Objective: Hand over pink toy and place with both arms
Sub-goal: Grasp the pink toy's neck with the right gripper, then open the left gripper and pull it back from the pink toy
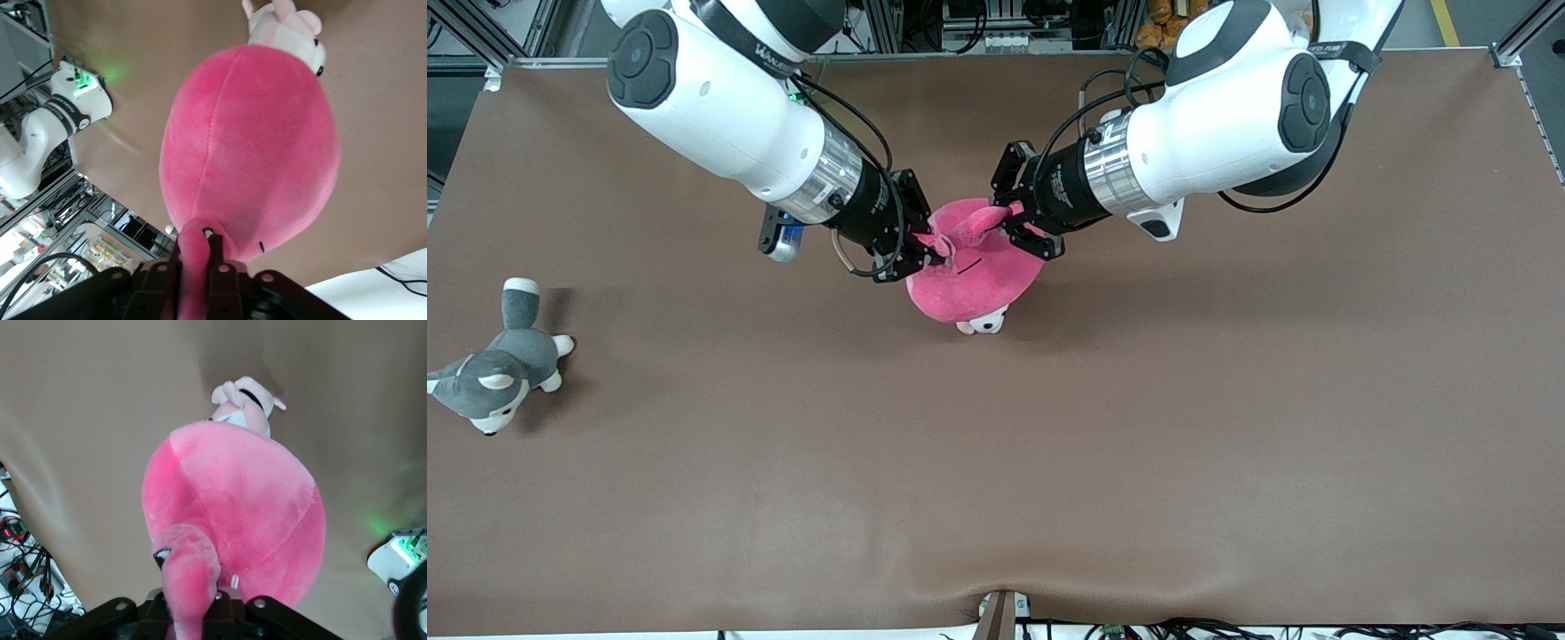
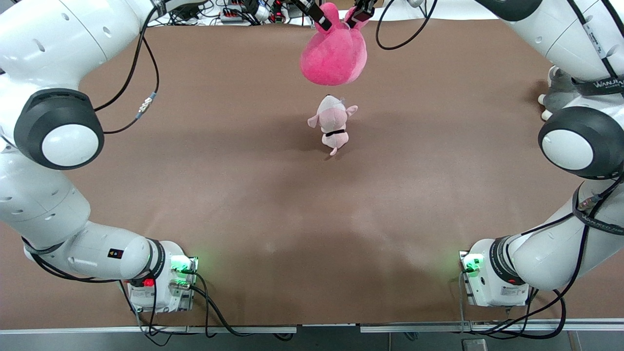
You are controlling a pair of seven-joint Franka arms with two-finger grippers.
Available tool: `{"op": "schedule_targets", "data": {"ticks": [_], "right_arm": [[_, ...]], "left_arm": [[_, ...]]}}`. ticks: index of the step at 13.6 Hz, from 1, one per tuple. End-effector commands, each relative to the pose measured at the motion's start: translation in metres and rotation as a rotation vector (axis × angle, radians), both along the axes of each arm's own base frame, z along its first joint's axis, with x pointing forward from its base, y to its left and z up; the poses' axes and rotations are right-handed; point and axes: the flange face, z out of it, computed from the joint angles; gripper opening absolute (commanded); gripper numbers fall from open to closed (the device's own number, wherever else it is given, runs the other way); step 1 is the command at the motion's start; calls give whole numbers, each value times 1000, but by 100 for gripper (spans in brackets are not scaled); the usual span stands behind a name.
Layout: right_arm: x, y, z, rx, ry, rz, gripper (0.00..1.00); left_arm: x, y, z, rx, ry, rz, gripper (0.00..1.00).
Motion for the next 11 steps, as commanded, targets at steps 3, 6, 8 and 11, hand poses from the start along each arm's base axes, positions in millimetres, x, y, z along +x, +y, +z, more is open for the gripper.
{"op": "schedule_targets", "data": {"ticks": [3,6,8,11], "right_arm": [[1,-24,9,-148,-49,-1,0],[14,-80,-25,-281,83,65,0],[32,-116,-35,-285,103,33,0],[62,-199,-101,-273,151,183,0]], "left_arm": [[0,27,32,182,-211,-53,100],[13,75,23,297,-274,-245,100],[22,105,14,365,-323,-413,100],[32,163,19,417,-435,-721,100]]}}
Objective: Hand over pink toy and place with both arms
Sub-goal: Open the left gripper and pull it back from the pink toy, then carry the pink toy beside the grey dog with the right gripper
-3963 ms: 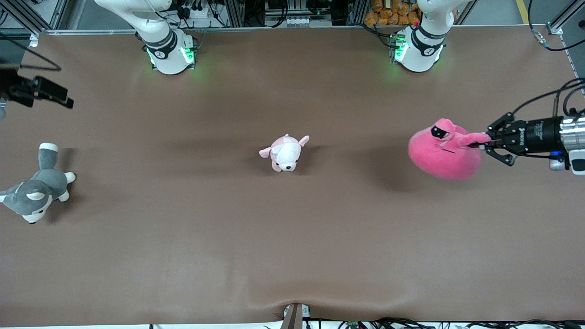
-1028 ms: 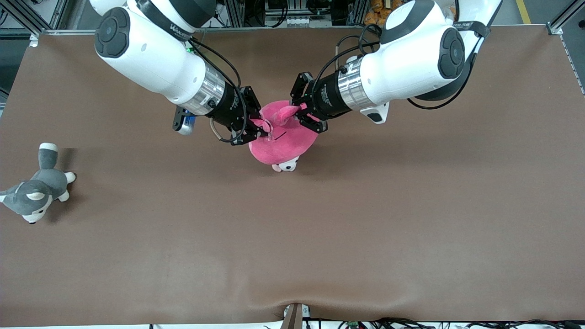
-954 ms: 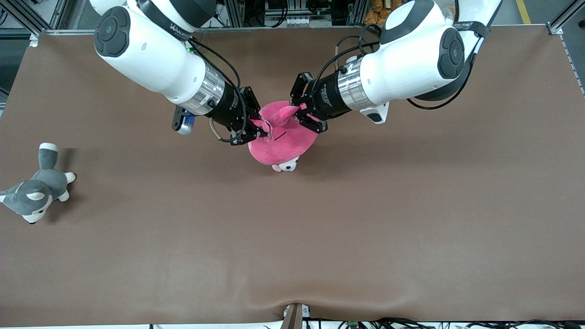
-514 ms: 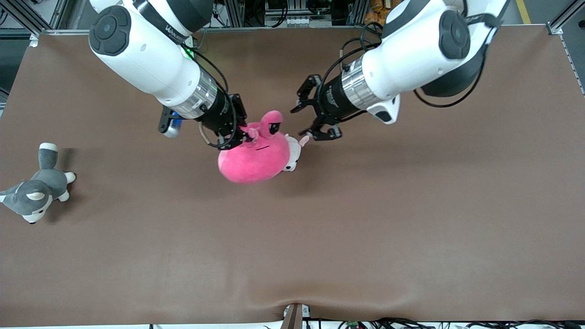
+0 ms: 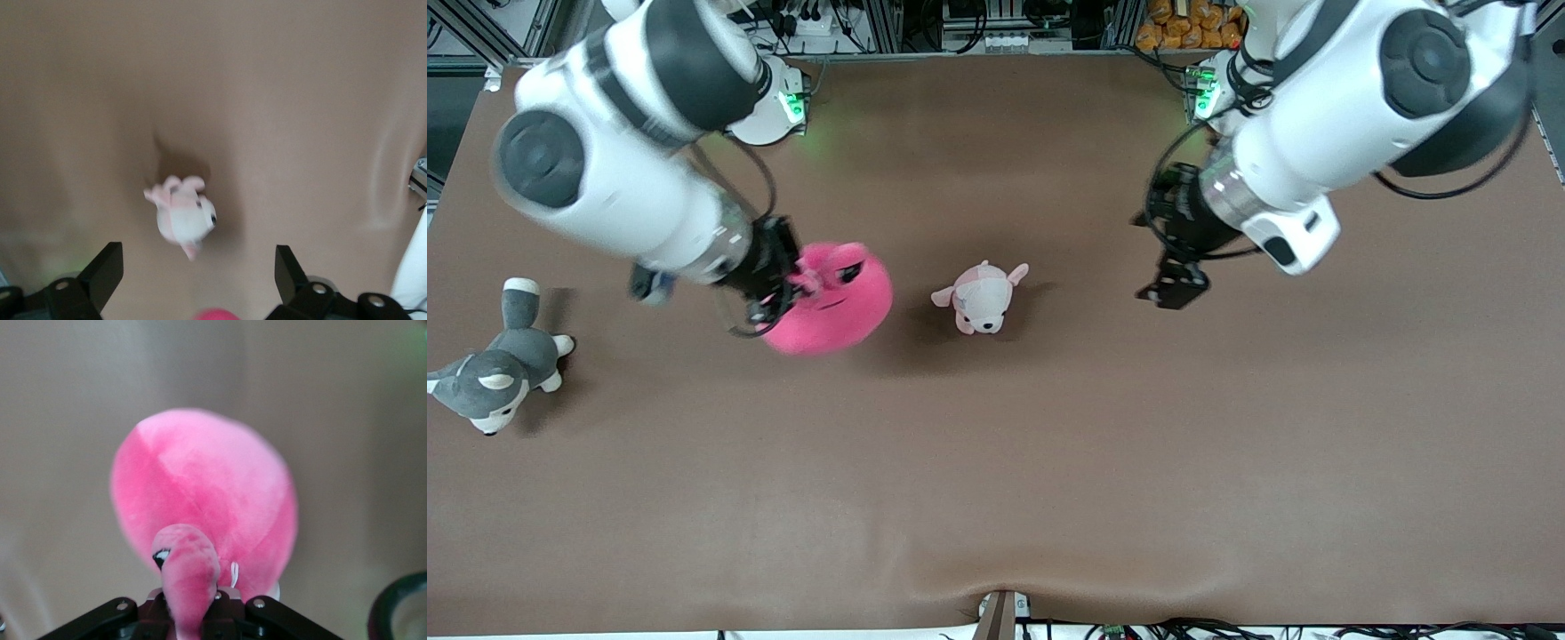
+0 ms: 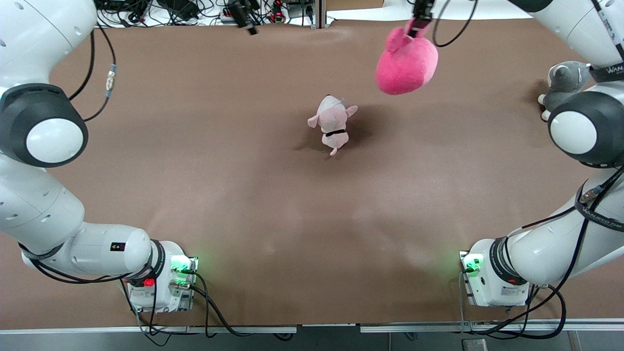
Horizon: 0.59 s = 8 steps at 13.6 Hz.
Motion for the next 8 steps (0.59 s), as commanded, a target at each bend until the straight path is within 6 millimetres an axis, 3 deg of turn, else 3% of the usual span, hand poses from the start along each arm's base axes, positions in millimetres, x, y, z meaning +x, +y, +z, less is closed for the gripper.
{"op": "schedule_targets", "data": {"ticks": [1,2,4,6,8], "right_arm": [[27,-86,-74,25,76,88,0],[39,-121,-98,52,82,94,0],[47,-166,-128,92,97,144,0],[44,-226,-156,145,107,237,0],[33,-272,-188,189,127,273,0]], "left_arm": [[2,51,13,66,-53,-252,100],[5,72,19,80,-79,-334,100],[9,106,21,112,-94,-492,100],[8,128,22,163,-88,-635,100],[5,153,27,174,-89,-735,100]]}}
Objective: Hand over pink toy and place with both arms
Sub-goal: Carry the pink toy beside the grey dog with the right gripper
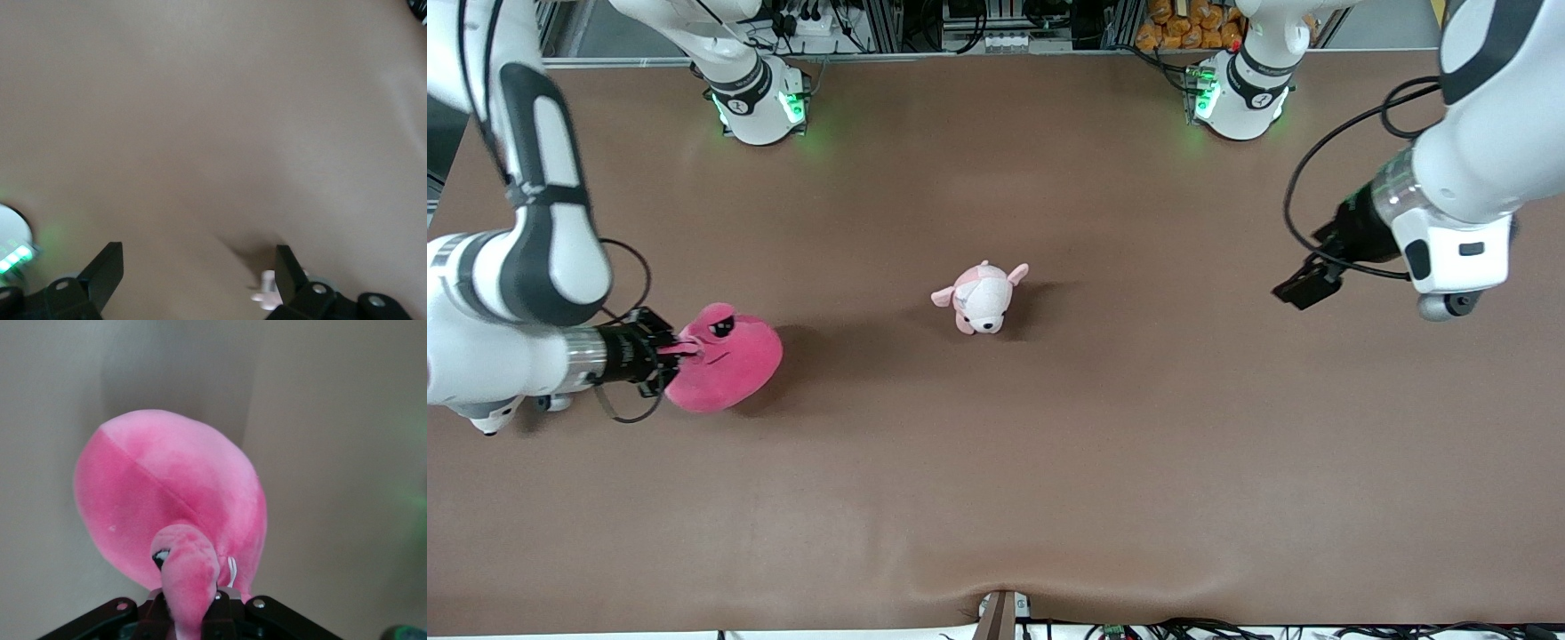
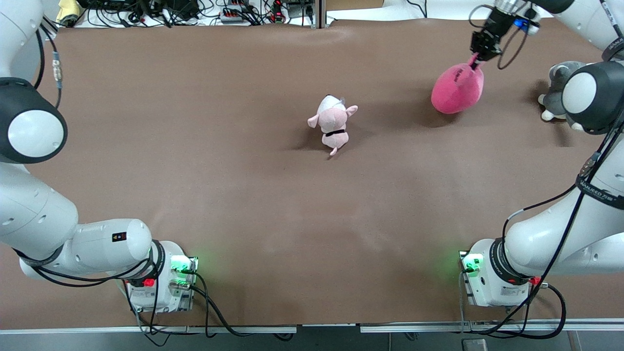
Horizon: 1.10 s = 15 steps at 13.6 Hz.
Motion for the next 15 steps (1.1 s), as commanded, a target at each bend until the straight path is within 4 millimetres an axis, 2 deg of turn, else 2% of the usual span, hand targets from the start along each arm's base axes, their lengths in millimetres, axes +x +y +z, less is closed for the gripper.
{"op": "schedule_targets", "data": {"ticks": [1,3,4,6,7,12,14,15], "right_arm": [[-15,-30,-20,60,1,51,0],[-18,-33,-34,54,1,41,0],[-20,-34,-40,52,-2,38,0],[-20,-27,-38,46,2,30,0],[-19,-29,-39,45,1,20,0],[-13,-43,-26,22,-20,-78,0],[-11,-48,-21,35,-26,-120,0],[-11,-43,-24,54,-15,-133,0]], "left_arm": [[-9,21,9,33,-8,-126,100],[-9,29,10,32,-9,-180,100],[-7,44,11,27,-9,-212,100],[-8,66,16,19,-7,-311,100],[-9,74,17,18,-2,-329,100],[-13,76,19,25,12,-341,100],[-24,73,20,87,24,-436,100],[-32,78,19,99,27,-456,100]]}}
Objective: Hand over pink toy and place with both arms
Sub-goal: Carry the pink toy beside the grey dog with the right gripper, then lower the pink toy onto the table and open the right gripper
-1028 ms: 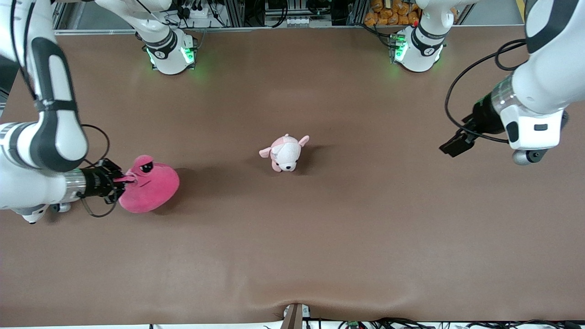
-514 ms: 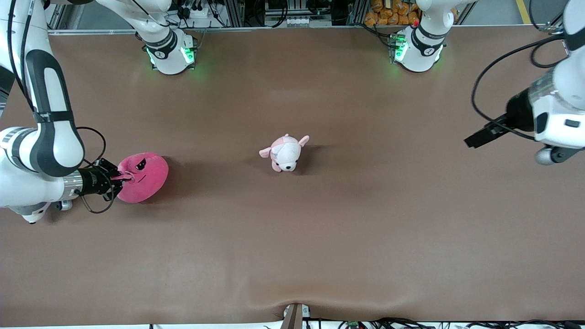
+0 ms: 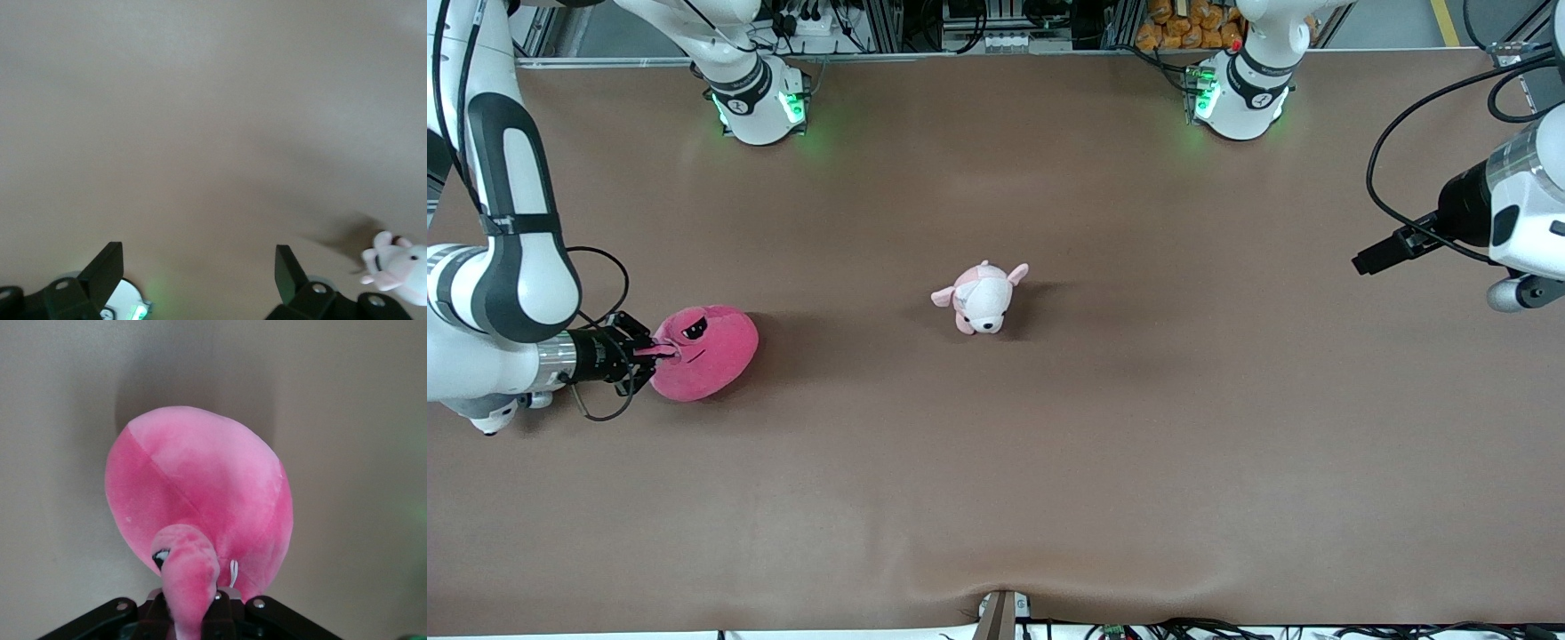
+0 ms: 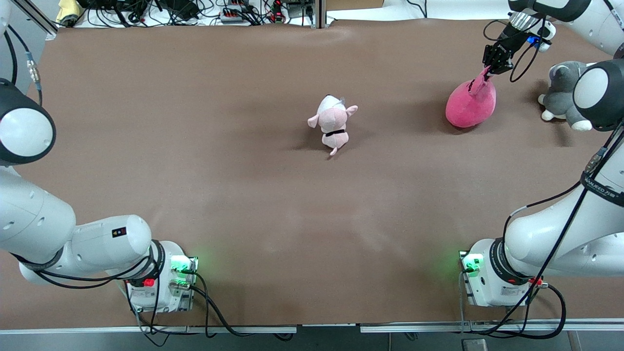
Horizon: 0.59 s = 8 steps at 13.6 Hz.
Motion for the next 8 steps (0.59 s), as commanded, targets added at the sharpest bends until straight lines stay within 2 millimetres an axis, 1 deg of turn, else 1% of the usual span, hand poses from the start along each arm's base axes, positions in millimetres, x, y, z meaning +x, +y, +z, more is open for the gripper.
{"op": "schedule_targets", "data": {"ticks": [1,2,3,4,5,6,7,8], "right_arm": [[-3,-2,6,34,11,-55,0],[-4,-8,6,39,5,-47,21],[-6,-16,3,52,9,-32,55],[-8,-18,4,71,15,4,84],[-7,-16,9,81,9,27,100],[-2,-15,19,84,-4,34,100],[2,-11,38,89,-10,53,100],[11,-3,65,93,-32,76,100]], "left_arm": [[-29,14,7,60,-11,-61,100],[-35,19,10,57,-20,-92,100],[-40,21,10,55,-29,-129,100],[-46,24,11,52,-46,-148,100],[-51,21,13,51,-52,-155,100],[-53,18,13,53,-52,-161,100],[-52,19,14,52,-53,-162,100],[-52,19,15,51,-56,-165,100]]}}
